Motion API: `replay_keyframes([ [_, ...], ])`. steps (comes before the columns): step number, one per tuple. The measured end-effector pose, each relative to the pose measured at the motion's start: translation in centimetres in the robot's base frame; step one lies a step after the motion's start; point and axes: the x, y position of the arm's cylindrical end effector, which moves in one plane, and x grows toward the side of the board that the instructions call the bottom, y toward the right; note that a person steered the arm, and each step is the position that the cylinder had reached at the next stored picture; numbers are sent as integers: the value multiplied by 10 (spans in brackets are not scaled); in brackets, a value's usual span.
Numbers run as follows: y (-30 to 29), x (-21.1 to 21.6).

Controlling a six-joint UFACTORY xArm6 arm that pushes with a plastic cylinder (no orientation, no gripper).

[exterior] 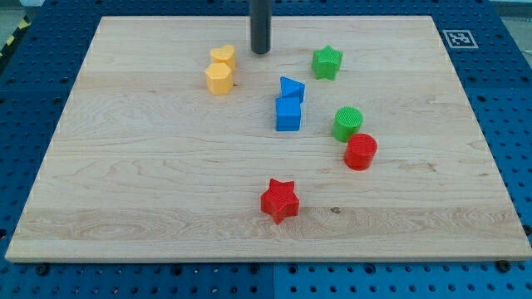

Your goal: Slide the yellow heart and yellow hexagon to the center

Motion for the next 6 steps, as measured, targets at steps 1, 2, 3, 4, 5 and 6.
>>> replay_keyframes([
  [1,-39,0],
  [2,-52,2],
  [3,-36,14],
  [4,-23,31],
  [5,-21,49],
  [6,-21,77],
])
